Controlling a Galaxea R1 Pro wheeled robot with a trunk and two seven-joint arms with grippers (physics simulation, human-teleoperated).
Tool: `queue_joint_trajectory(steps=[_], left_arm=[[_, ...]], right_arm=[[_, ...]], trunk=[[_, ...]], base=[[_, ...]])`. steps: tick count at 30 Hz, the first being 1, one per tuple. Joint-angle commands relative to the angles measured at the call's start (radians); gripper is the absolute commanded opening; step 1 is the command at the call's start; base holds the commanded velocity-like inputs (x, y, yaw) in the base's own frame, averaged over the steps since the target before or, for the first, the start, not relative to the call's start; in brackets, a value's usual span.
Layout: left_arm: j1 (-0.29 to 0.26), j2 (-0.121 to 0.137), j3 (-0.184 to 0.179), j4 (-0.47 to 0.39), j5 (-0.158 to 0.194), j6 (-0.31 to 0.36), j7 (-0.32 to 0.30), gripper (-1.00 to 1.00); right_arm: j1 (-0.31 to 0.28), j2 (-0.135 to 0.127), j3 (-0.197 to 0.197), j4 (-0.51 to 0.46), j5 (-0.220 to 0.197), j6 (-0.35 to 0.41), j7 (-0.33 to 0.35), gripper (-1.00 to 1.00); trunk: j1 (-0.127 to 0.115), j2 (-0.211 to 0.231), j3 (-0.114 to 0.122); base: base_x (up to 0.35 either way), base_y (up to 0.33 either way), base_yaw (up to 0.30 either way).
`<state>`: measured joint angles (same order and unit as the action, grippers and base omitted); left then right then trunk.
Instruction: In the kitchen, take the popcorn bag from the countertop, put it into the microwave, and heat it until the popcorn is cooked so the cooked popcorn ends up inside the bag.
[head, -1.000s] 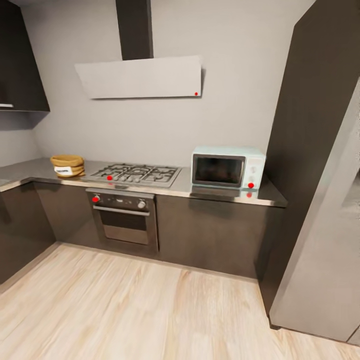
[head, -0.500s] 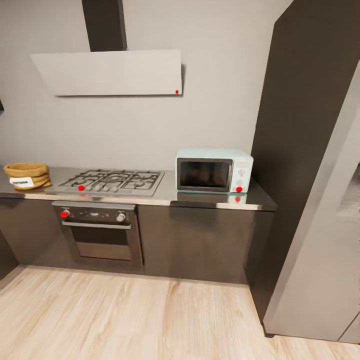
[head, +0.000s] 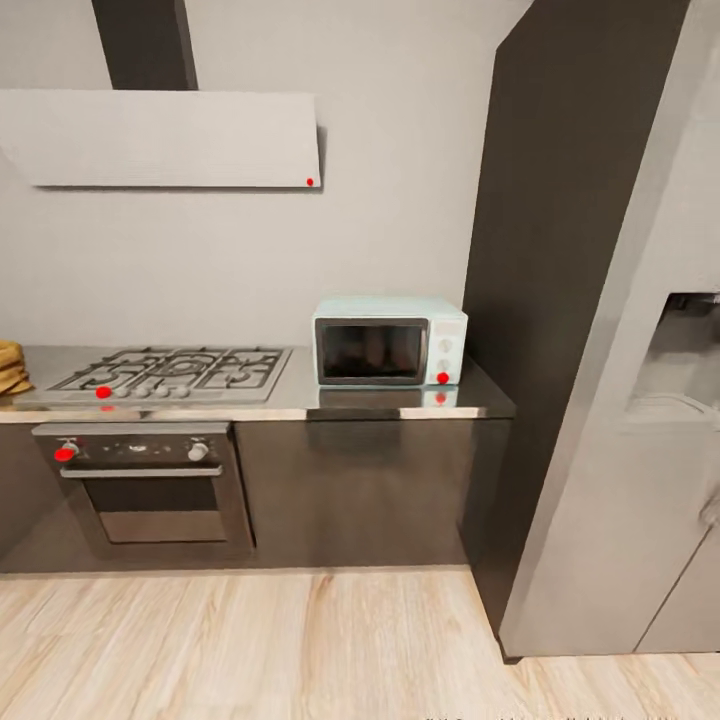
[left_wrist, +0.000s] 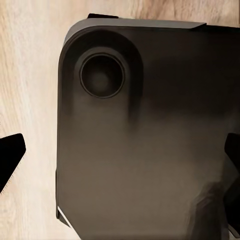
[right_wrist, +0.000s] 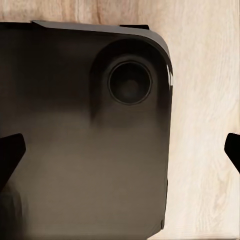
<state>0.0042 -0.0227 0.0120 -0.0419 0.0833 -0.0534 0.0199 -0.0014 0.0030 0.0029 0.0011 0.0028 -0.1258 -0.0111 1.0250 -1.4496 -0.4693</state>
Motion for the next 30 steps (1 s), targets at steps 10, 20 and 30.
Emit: queue_joint_trajectory(steps=[10,20,30], left_arm=[[0.0,0.0,-0.001,-0.001,0.007,-0.001,0.0,1.0],[0.0,0.0,-0.001,0.0,0.01,0.0,0.001,1.0],[0.0,0.0,-0.001,0.0,0.01,0.0,0.002,1.0]], right_arm=[[0.0,0.0,0.002,0.0,-0.001,-0.001,-0.001,1.0],[0.0,0.0,0.007,0.0,-0.001,0.005,-0.001,1.0],[0.0,0.0,0.008,0.0,0.0,0.006,-0.002,1.0]], trunk=[[0.0,0.0,-0.001],[0.0,0.0,-0.001],[0.0,0.0,-0.001]], base=[[0.034,0.0,-0.162],[0.309,0.0,-0.001],[0.322,0.0,0.0]])
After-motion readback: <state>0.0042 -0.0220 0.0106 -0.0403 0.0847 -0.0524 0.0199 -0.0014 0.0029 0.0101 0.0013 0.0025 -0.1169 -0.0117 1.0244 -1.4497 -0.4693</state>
